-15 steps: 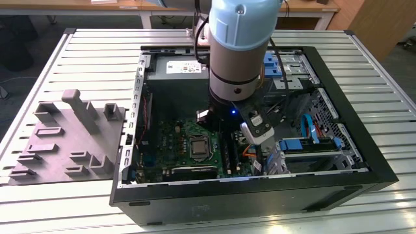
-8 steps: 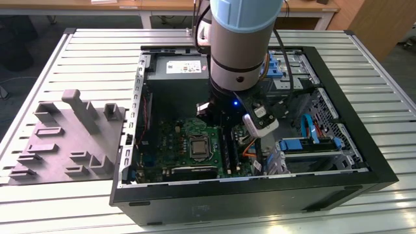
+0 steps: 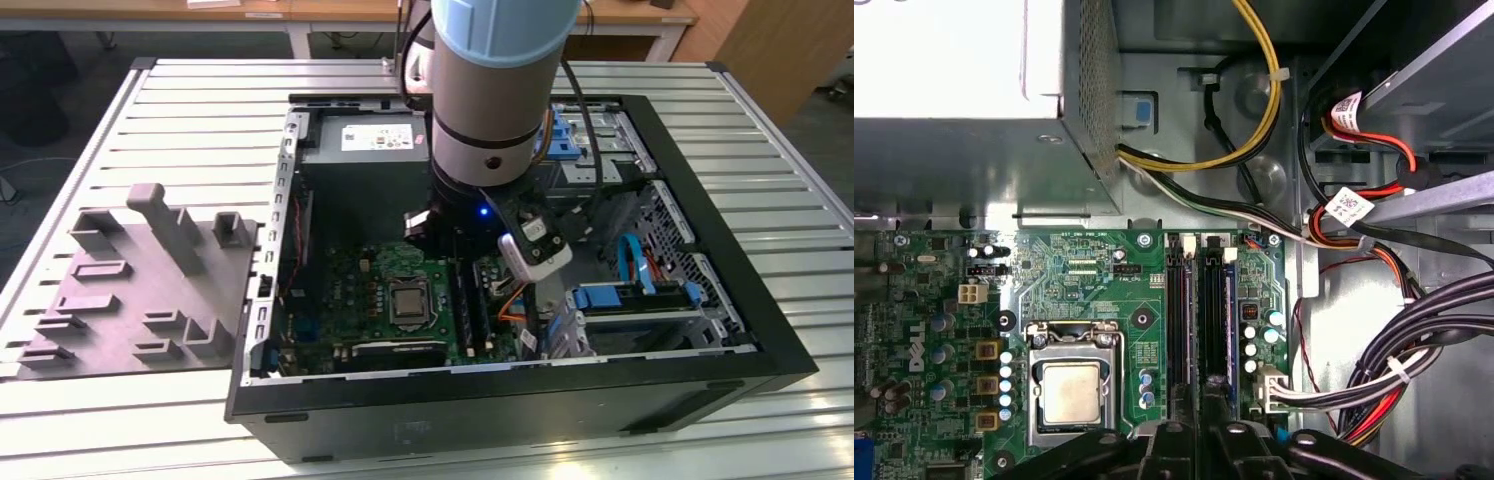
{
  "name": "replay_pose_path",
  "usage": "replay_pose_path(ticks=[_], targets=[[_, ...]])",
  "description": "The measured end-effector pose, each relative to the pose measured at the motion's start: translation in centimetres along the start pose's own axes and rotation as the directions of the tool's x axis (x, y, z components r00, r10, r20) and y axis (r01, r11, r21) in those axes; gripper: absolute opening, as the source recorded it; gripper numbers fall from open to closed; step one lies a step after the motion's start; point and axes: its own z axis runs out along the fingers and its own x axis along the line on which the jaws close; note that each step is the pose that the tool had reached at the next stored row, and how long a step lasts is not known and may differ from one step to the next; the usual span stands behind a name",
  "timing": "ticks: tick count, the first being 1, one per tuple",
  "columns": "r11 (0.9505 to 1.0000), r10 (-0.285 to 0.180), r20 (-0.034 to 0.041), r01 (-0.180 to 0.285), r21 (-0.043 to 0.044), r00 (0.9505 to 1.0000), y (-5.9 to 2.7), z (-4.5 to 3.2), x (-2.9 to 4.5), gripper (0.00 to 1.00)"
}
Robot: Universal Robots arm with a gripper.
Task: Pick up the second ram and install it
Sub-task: 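Insert the second ram into the second slot, then press down the second ram until it locks into place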
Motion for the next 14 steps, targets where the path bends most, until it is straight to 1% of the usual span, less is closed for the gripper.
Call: replay_pose_path(ticks=[1,14], targets=[[1.0000,0.000,0.0000,0.000,-0.0001,1.0000,0.00,0.00,0.00,0.11],[1.0000,0.000,0.0000,0.000,0.0000,1.0000,0.01,-0.07,0.00,0.11]])
